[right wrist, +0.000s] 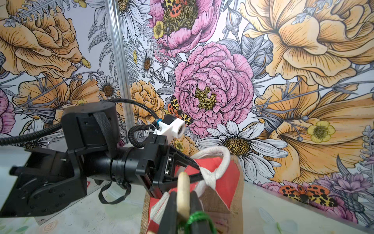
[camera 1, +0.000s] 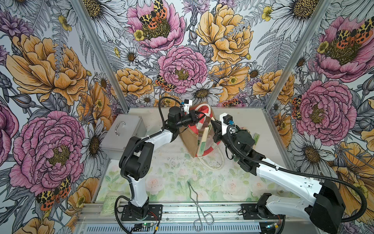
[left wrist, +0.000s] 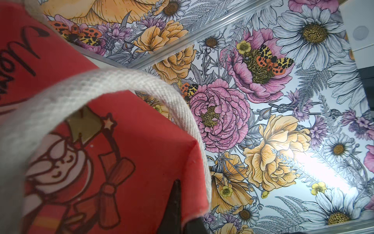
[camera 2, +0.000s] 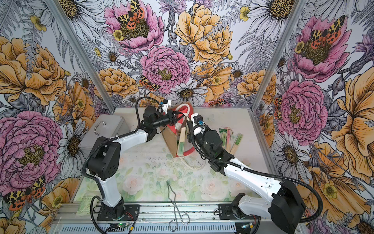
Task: Take out the folding fans from the tote bags
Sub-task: Pick up the folding fan from the canvas bag, then place the folding fan in the canvas bag.
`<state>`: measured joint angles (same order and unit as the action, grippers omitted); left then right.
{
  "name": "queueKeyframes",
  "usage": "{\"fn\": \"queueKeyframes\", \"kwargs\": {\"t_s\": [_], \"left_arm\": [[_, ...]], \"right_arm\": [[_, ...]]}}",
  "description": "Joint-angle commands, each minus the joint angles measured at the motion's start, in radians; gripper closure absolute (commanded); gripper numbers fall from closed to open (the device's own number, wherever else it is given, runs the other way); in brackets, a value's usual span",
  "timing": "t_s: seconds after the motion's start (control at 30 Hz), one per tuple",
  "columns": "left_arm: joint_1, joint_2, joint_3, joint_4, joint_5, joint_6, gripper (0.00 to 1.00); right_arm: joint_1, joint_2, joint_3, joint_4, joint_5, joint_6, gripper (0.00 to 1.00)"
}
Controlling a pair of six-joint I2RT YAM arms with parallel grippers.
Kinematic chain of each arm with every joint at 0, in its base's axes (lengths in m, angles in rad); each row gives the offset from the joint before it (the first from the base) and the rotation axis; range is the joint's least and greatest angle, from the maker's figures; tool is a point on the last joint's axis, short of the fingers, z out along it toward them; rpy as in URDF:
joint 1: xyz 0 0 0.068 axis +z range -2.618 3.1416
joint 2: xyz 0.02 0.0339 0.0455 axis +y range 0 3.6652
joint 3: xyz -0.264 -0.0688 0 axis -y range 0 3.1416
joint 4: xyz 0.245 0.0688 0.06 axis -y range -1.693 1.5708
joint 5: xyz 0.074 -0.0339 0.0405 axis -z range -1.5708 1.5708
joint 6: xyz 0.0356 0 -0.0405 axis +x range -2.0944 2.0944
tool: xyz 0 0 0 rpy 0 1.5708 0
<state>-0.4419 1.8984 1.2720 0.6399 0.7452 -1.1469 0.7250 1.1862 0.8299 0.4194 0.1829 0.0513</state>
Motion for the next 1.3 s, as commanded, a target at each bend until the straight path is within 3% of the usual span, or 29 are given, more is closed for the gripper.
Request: {"fn": "queueKeyframes", "kwargs": {"t_s": [0.0,0.23,0.73,0.9,1.03,1.13,1.27], "left_arm": [[0.007,0.011,0.032,0.229,0.051,-0.18,1.0],[0.02,-0.043,-0.03,0.269,0.045,-0.253,1.0],[-0.03,0.007,-0.032,0.515,0.036,-0.601,1.0],[-0.045,-0.003,-0.025,0.516,0.024,-0.629,1.0],[-0.048,0.02,-0.028,0.602,-0.015,-0.712,1.0],[-0.061,0.02,-0.023,0.622,-0.029,-0.735,1.0],[-0.063,0.002,-0.058,0.63,-0.068,-0.738,1.0]], "right_arm": [[-0.007,0.019,0.048,-0.024,-0.026,-0.049,1.0],[-0.007,0.042,0.005,-0.023,0.043,-0.139,1.0],[-0.007,0.059,0.061,-0.148,0.079,-0.295,1.0],[-0.004,0.044,0.065,-0.173,0.09,-0.323,1.0],[-0.006,0.028,0.021,-0.09,0.082,-0.364,1.0],[0.005,0.029,0.077,-0.2,0.098,-0.393,1.0],[-0.006,0.027,0.023,-0.166,0.109,-0.401,1.0]]}}
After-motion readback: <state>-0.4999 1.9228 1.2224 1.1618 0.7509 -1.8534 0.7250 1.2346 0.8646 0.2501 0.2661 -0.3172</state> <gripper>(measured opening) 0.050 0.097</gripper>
